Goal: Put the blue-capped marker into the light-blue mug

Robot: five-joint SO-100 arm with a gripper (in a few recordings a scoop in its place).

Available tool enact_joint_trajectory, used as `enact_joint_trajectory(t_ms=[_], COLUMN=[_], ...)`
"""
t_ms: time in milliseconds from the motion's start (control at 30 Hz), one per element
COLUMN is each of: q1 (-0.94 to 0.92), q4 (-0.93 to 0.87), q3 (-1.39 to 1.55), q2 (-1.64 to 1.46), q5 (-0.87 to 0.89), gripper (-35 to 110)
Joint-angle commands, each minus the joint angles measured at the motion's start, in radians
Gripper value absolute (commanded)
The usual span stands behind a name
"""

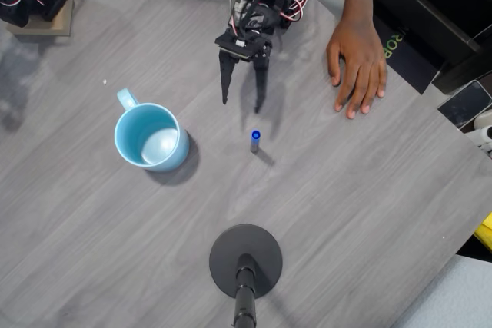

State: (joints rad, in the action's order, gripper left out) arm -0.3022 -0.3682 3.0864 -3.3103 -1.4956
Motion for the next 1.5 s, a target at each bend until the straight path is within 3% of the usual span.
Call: enact_joint_trajectory(t_ms=[0,233,467,867,1467], q1=[0.031,0.092,0.049,0.141,0.144], q4=[0.081,0.218,0.342,0.595,0.830], q3=[0.017,-0.100,-0.417,-0.152,-0.229], q2=[-0.026,0.029,0.509,0.638,1.039], q5=[0.003,0.006,0.078,0.083,0.103], gripper=[38,39,39,40,41])
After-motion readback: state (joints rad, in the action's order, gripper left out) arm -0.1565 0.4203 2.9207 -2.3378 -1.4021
